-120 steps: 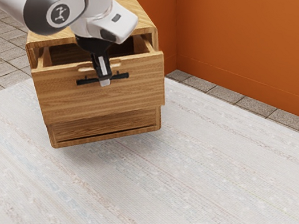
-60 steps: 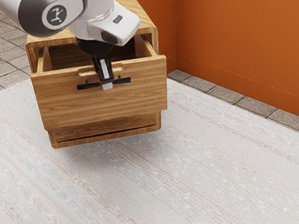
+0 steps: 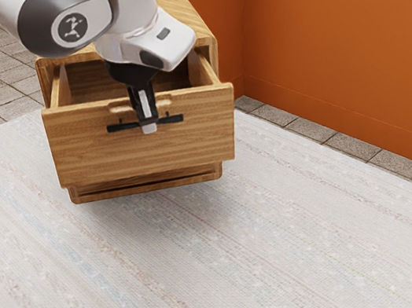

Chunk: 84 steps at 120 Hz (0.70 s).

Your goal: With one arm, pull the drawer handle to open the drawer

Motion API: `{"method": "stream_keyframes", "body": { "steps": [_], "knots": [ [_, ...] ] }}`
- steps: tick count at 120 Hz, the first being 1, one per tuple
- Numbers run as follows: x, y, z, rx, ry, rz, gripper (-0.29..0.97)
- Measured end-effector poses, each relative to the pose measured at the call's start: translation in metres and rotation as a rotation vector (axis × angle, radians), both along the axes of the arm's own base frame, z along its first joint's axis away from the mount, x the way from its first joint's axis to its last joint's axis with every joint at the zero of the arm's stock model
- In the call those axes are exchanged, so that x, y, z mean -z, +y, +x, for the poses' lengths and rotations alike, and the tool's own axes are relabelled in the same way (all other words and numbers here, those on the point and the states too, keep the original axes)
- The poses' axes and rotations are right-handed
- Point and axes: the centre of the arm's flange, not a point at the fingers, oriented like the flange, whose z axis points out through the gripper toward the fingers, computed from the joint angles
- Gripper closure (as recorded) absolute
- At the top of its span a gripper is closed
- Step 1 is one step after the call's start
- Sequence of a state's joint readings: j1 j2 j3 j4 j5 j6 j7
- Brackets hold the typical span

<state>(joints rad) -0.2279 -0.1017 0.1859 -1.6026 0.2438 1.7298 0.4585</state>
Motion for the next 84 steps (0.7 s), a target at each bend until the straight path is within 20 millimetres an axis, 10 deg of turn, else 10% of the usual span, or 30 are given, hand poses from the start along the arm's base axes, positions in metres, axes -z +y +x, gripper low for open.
{"method": "stream_keyframes", "body": {
  "steps": [84],
  "knots": [
    [-0.001,-0.028,-0.015,0.002,0.006,-0.016,0.79]
  ]
}}
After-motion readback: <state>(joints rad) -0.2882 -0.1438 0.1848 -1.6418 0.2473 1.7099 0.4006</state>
